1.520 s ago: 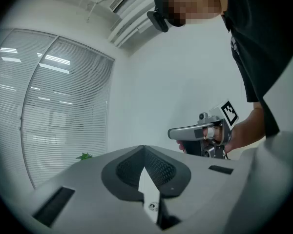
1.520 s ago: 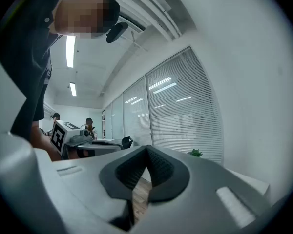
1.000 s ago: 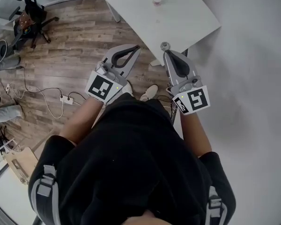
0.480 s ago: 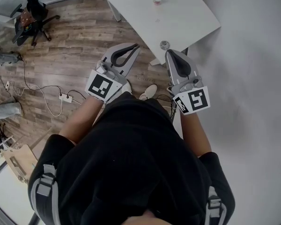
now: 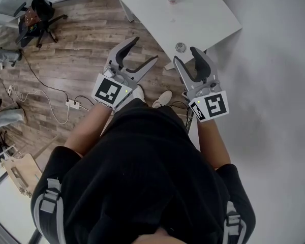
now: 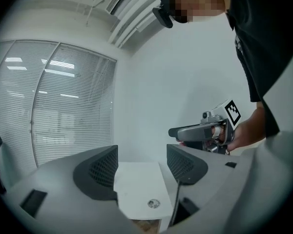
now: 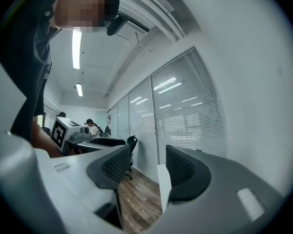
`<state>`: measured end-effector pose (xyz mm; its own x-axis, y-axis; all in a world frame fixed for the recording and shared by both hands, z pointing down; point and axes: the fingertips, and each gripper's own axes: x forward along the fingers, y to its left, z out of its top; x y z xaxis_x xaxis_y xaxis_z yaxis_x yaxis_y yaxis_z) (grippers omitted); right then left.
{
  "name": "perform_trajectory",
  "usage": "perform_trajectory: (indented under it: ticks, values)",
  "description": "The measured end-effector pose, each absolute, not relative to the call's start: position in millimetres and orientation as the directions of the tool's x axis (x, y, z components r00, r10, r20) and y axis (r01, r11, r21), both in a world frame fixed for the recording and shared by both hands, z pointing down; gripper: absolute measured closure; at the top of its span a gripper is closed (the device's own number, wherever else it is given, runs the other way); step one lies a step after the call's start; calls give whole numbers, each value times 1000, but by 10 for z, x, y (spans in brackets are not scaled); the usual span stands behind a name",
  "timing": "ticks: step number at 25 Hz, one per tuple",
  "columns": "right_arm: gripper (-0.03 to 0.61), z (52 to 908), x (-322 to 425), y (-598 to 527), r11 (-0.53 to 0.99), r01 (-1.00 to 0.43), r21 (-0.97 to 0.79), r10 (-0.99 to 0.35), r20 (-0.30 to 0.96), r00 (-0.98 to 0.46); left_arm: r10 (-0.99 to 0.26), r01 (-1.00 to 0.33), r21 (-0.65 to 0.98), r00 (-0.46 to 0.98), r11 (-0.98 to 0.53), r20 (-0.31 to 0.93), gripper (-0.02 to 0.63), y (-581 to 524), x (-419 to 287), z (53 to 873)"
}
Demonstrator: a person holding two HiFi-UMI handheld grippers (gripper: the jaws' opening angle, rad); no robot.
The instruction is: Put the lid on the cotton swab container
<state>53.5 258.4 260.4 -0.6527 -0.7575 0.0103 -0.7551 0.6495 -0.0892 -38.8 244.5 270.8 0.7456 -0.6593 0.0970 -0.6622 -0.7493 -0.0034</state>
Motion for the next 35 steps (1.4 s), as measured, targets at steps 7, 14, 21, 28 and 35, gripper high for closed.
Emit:
perform_trajectory:
  ticks: [7,14,21,28,35]
  values:
    - [298,2619,437,2622,653,-753,-84,-755,13,-656,-672,-675,-12,733,-738,104,279,2497,-536,2756]
    - [281,2700,271,2628,648,-757,-82,-758,21,-652,-678,-680,-4,731,-733,79,273,2478,-713,2811]
    - [278,2665,-4,2584,644,-761,-80,-761,36,-648,-664,-665,-12,744,-747,79,273,2436,-955,2771]
    - [278,2670,-337,2423,632,-770,-90,-769,50,-637,-655,-657,-1,752,-754,82,273,2286,-1324,2804]
    - [278,2764,-439,2173,613,-784,-99,-784,47,-619,-665,-667,1,742,-745,84,273,2066,-1557,2916]
